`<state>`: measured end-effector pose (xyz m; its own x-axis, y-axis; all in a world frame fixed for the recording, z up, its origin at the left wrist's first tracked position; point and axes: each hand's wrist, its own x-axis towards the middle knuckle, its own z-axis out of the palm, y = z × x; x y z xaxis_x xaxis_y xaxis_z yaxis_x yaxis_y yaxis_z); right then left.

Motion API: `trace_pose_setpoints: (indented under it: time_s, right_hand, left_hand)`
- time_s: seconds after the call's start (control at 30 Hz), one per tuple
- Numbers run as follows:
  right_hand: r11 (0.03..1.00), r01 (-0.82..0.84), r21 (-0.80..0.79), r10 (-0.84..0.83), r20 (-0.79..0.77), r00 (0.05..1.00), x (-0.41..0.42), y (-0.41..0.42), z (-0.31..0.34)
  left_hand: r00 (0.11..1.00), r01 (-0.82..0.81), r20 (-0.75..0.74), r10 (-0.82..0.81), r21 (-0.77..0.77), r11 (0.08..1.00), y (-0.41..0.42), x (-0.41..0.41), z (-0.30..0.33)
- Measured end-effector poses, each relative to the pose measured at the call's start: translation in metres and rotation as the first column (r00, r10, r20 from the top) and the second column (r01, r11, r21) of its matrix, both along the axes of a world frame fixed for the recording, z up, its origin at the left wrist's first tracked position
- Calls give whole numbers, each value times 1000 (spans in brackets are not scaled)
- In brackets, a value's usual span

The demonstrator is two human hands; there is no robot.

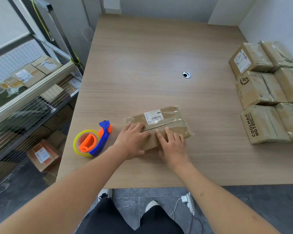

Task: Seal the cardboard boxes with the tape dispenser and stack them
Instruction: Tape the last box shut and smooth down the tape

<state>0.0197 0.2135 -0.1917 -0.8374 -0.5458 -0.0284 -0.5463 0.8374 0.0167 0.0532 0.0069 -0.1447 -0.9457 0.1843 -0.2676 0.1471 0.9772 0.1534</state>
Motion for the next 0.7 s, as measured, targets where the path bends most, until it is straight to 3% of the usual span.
trace_pose_setpoints:
  time_s: [0.17, 0.3, 0.37, 0.5, 0.6, 0.7]
  right_hand:
    - [999, 5, -44, -5, 2, 1000, 29, 0, 12]
    - [927, -185, -326, 256, 189, 948, 29, -1, 21]
    - [893, -84, -442, 218, 262, 940, 11, 12, 24]
    - [937, -15, -348, 90, 200, 976, -23, 49, 11]
    - [958, -17, -287, 76, 196, 978, -20, 49, 4]
    - [971, 19, -237, 14, 134, 991, -9, 35, 2]
  left_hand:
    - [1000, 17, 4, -17, -116, 993, 1, -19, 14]
    - [975, -217, -47, 217, 8, 976, 2, -19, 10]
    - [964, -250, -86, 253, 46, 967, 7, -13, 4]
    - [965, -191, -160, 207, 110, 975, 19, 3, -12]
    - [978, -113, -179, 108, -17, 993, 28, 10, -22]
    - [992, -76, -109, 68, -74, 994, 22, 3, -22]
